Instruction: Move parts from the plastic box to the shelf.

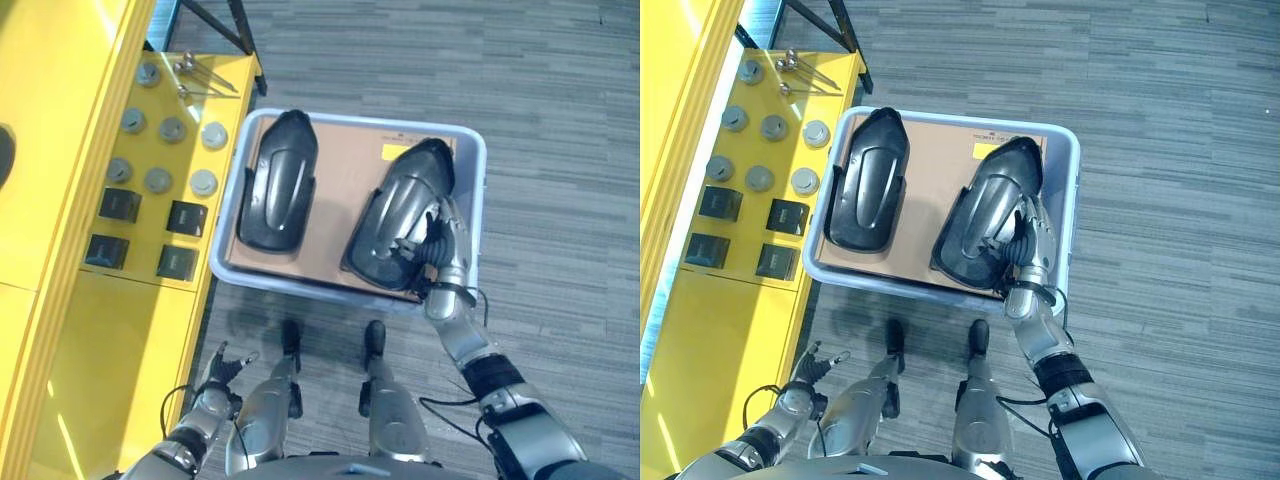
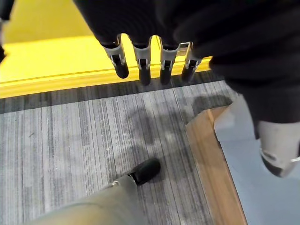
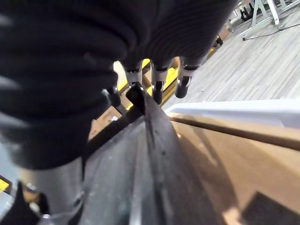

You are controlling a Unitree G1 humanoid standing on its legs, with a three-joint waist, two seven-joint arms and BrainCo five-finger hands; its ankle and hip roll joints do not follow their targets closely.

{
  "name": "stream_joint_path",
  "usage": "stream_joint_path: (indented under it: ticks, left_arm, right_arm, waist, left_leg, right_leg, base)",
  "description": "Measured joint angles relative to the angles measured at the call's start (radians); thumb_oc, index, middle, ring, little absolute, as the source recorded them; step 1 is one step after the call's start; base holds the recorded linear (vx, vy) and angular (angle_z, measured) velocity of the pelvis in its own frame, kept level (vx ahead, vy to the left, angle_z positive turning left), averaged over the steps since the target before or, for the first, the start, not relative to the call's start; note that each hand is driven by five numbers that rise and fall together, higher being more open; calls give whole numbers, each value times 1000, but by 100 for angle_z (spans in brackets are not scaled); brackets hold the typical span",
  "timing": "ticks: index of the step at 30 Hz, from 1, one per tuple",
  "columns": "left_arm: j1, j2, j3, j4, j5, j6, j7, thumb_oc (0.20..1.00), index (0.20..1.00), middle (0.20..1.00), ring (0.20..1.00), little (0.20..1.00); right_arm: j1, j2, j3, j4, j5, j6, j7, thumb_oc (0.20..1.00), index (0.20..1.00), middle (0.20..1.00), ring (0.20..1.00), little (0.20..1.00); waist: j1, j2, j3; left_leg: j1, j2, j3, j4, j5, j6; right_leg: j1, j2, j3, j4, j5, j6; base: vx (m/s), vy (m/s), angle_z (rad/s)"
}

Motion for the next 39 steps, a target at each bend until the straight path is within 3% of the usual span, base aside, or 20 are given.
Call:
stream_joint_path:
  ticks: [8,24,34,35,36,39]
  left_arm:
    - [2,-3,2,12,16,-9,2,1000,1000,1000,1000,1000]
    - [10,-18,2,22,15,-8,13,1000,1000,1000,1000,1000]
    - [11,-20,-1,30,15,13,22,1000,1000,1000,1000,1000]
    - [11,-18,-1,32,14,15,21,1000,1000,1000,1000,1000]
    - [12,-18,-1,33,14,17,21,1000,1000,1000,1000,1000]
    - [12,-18,-2,28,13,19,4,1000,1000,1000,1000,1000]
  right_arm:
    - [13,-10,-13,-93,-5,-49,-33,1000,1000,1000,1000,1000]
    - [121,18,-11,-17,-4,-18,-98,1000,1000,1000,1000,1000]
    - [12,102,10,179,221,-4,-60,1000,1000,1000,1000,1000]
    - [2,103,22,193,268,-3,-40,545,545,545,545,545]
    - [-3,114,26,197,284,-6,-27,200,200,200,200,200]
    - [-52,129,34,252,361,-20,-7,200,200,200,200,200]
  waist:
    - [-5,1,-1]
    - [-22,8,-7]
    - [-22,10,-21]
    - [-17,10,-31]
    - [-13,11,-33]
    - [-17,10,-35]
  left_leg:
    - [17,0,5,0,-1,-1]
    - [15,0,15,0,-1,-1]
    - [14,1,23,0,0,0]
    - [14,1,23,0,0,-1]
    - [14,1,22,0,0,0]
    - [14,1,23,0,0,-1]
  right_leg:
    - [13,0,6,-4,-1,0]
    - [6,-1,16,0,3,-2]
    - [-1,0,27,0,9,-2]
    - [-1,1,27,0,9,-2]
    - [-1,0,26,0,9,-2]
    - [0,1,27,0,10,-2]
  base:
    - [0,-1,0]
    - [0,0,-1]
    - [1,1,-2]
    - [0,0,0]
    - [0,0,0]
    - [0,0,0]
